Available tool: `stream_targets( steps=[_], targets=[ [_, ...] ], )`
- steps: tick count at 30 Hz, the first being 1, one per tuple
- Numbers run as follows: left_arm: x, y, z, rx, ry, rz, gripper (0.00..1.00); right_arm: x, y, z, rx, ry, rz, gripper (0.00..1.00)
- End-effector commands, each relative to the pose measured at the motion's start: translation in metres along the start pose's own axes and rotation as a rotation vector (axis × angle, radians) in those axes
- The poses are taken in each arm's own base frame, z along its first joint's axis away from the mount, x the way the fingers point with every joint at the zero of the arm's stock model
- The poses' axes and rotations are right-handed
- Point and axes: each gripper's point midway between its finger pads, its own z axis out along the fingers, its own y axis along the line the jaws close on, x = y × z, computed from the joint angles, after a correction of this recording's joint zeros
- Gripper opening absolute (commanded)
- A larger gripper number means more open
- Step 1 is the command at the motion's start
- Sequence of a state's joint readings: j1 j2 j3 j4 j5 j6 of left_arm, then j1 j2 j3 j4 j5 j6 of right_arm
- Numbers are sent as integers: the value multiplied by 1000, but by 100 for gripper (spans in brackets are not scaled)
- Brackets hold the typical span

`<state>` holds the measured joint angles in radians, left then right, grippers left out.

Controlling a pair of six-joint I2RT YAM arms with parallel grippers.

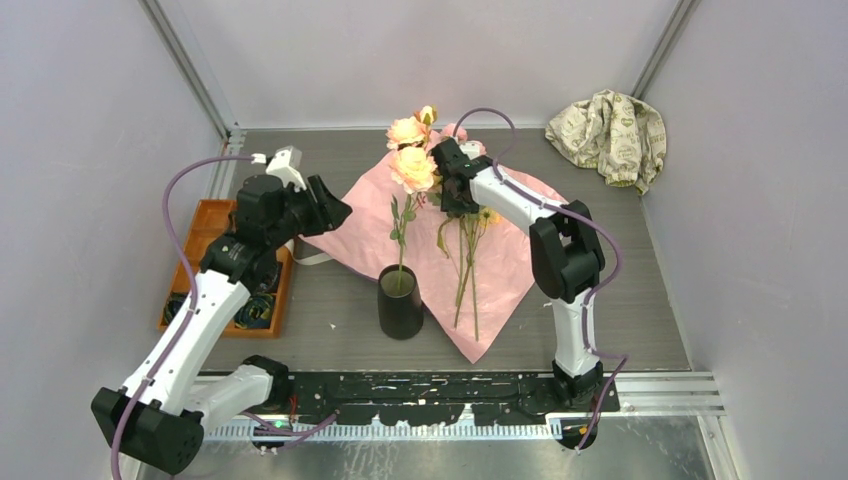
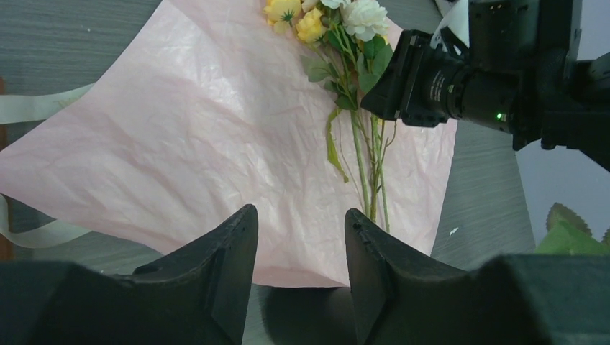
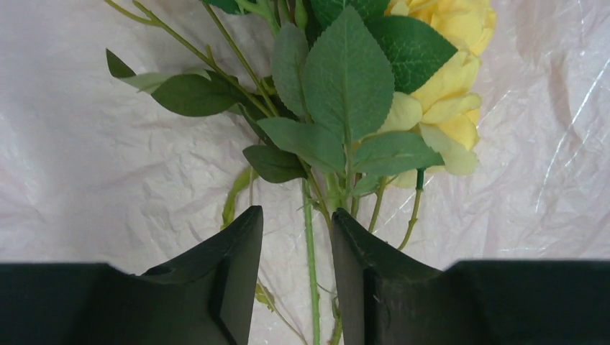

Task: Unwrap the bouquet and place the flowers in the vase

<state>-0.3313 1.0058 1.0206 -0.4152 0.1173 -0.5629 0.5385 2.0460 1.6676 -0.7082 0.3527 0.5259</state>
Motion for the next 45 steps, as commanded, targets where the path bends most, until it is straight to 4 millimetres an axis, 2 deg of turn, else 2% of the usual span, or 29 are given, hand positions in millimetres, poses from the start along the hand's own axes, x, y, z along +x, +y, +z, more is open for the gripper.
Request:
stream_targets(
  steps=[1,13,16,19,22,25,28,33,41,43,45],
  targets=[
    [-1,1,-6,14,-24,24,49,-27,0,-7,-4,-53,10,45],
    [7,3,-6,16,-8,-1,49,-13,-10,16,42,-2,-11,44],
    [9,4,-6,15,-5,-7,49,-13,-9,21,42,8,-17,39],
    [11,5,-6,12,-2,-9,49,-14,-7,23,40,11,-22,33],
    [12,6,-6,7,0,-11,49,-18,-6,20,33,7,-22,22],
    [13,7,-6,7,1,-13,49,-28,-4,9,16,-19,-11,2],
    [13,7,-7,7,1,-14,49,-42,-5,-13,-9,-58,2,1],
    [12,7,-10,3,-9,-14,49,-71,-7,-71,-85,-168,40,1],
    [13,7,-10,5,-7,-22,49,-116,-16,-181,-226,-396,76,1],
    [13,7,-11,5,-10,-25,49,-126,-15,-212,-270,-476,71,1],
    [13,7,-12,6,-11,-26,49,-135,-19,-252,-284,-586,63,1]
  ],
)
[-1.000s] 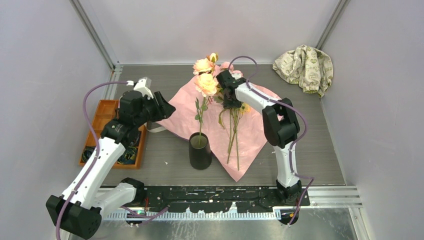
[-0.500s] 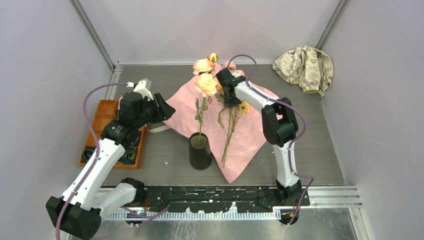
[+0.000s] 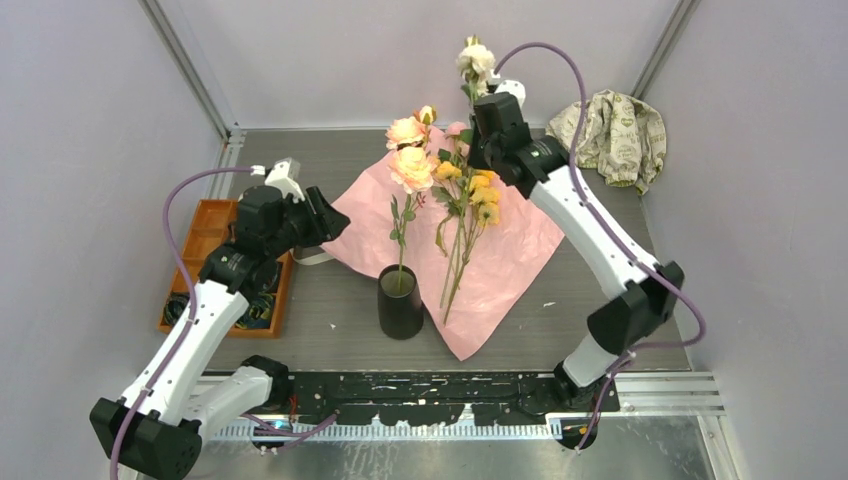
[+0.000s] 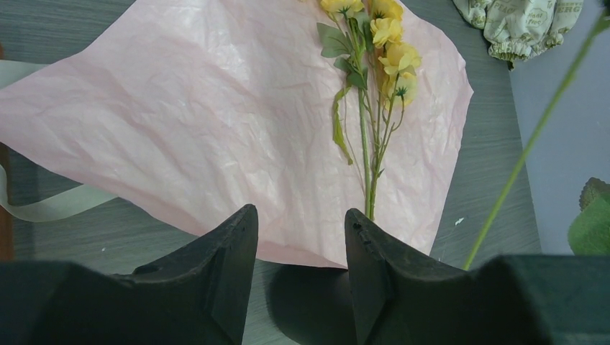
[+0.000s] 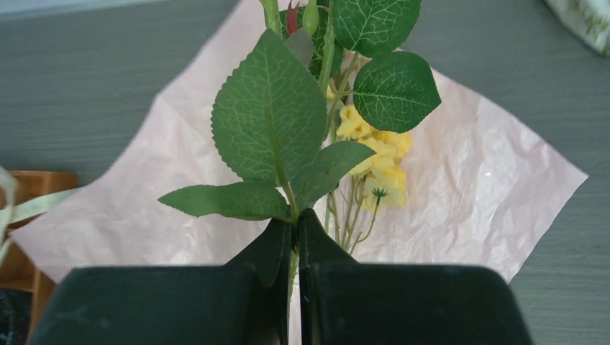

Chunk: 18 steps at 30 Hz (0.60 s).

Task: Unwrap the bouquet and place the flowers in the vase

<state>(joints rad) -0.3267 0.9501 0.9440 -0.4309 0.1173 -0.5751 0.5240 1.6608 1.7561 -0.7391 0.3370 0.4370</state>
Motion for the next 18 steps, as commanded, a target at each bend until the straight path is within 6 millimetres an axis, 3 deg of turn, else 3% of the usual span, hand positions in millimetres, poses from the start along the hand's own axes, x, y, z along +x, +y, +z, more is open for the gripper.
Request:
stream_targets(
  steps=[1,5,10,18],
  targets=[
    [-8,-6,-6,28,-41,-8,49,-65,21,-76,-88,-276,-32,1],
    [-9,-6,-7,28,-42,-13,49,-93,36,-140,-69,-469,-108,1],
    [-9,-7,-9,30,-43,-19,49,-112,49,-204,-108,-629,-130,1],
    [-9,-7,-13,28,-50,-21,49,-113,69,-260,-299,-741,-100,1]
  ],
)
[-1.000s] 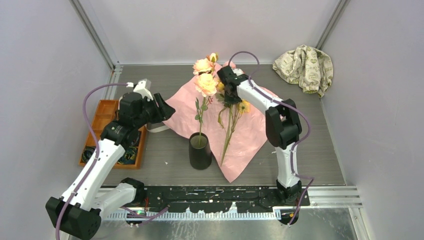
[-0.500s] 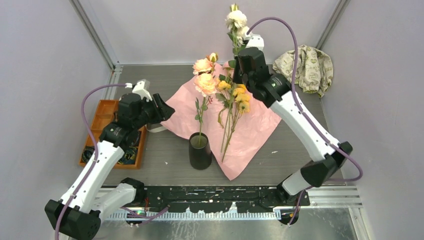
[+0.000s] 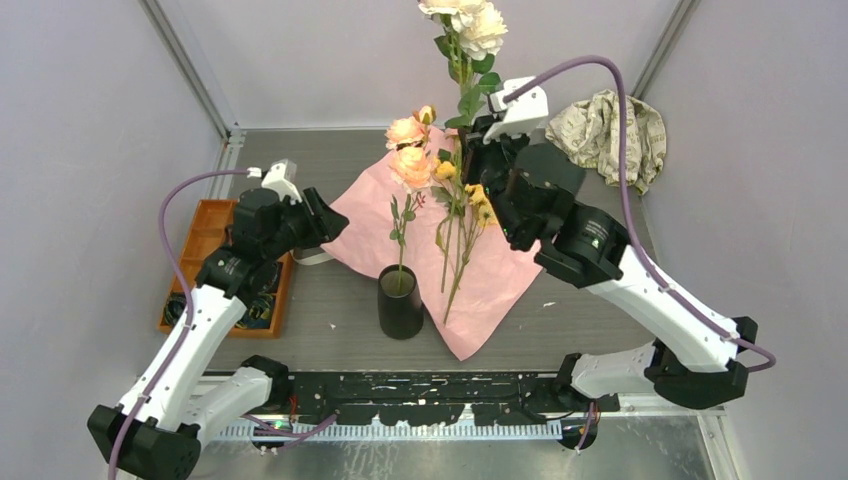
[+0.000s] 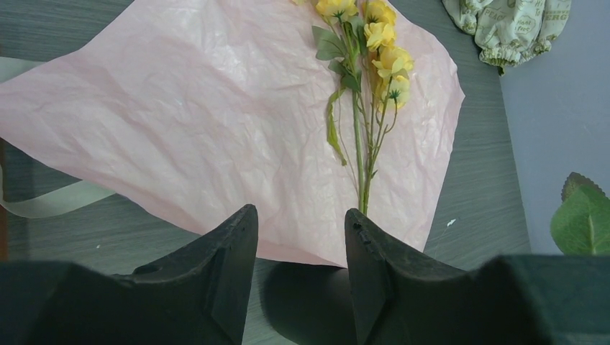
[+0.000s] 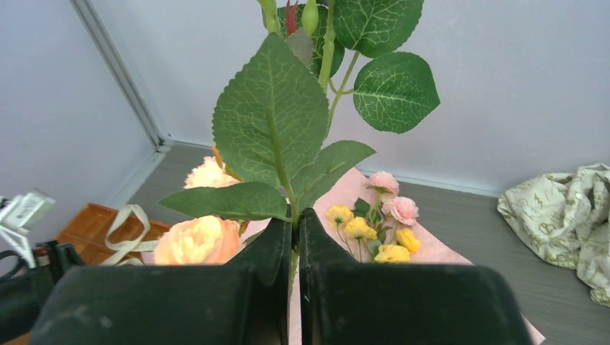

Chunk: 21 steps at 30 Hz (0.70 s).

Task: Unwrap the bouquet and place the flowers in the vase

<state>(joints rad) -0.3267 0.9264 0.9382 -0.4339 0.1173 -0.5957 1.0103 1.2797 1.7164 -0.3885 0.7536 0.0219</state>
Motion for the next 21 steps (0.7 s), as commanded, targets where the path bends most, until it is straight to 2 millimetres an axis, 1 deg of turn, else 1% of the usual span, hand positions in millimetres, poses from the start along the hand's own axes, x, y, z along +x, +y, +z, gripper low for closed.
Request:
stream_targets(
  steps=[1,6,12,16,21],
  targets=[
    [-8,-5,-8,19,-37,-3,49,-48,1,-22,-65,-172,92,1],
    [-8,-3,-10,12,-40,-5,49,-62,29,-35,-231,-235,144,1],
    [-6,0,-12,-1,-40,-3,49,-72,55,-39,-336,-283,154,1],
    [-3,1,-13,-5,-36,-4,49,-72,68,-34,-363,-304,156,1],
    [-3,4,-14,-15,-40,3,49,-60,81,-26,-382,-301,145,1]
  ],
)
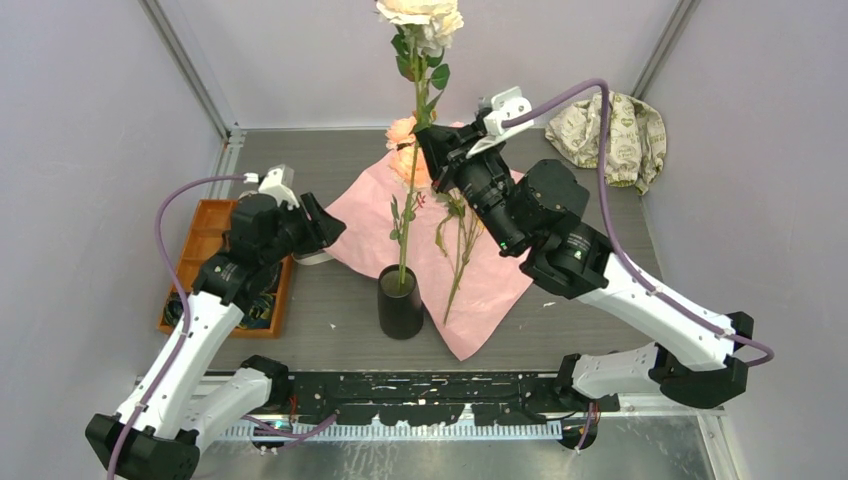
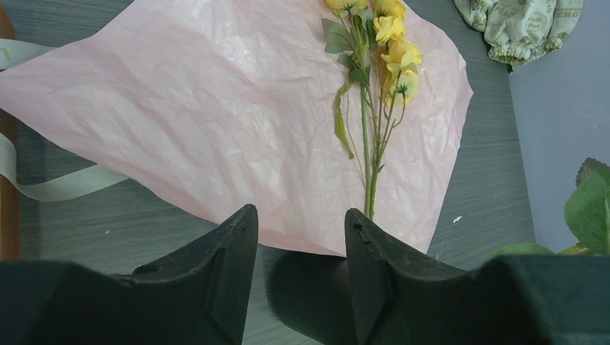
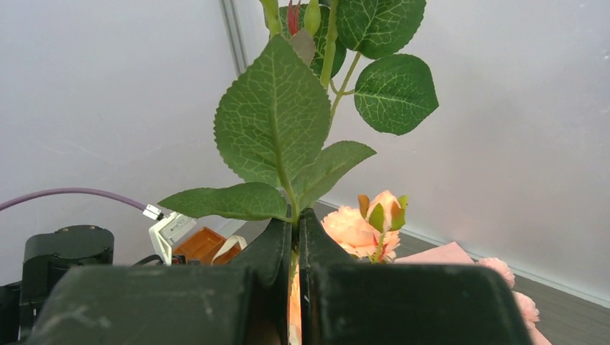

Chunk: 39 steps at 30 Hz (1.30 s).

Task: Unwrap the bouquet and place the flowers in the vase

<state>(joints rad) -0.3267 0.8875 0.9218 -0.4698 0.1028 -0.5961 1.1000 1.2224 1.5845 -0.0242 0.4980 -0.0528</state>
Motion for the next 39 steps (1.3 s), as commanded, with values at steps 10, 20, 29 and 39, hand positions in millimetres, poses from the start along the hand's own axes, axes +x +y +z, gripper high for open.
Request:
stream_targets(
  steps=[10,20,29,39],
  targets=[
    [-7,2,-6,-6,-43,8,49,27,22,6,-80,-24,17,1],
    [-5,0,0,4,-29,-3,49,93,41,-9,-129,107,71,1],
    [-3,1,0,2,-29,-3,49,140,56,-34,-160,235,67,18],
    [-1,2,2,6,-24,-12,49,171,49,-60,-122,335,75,53]
  ],
)
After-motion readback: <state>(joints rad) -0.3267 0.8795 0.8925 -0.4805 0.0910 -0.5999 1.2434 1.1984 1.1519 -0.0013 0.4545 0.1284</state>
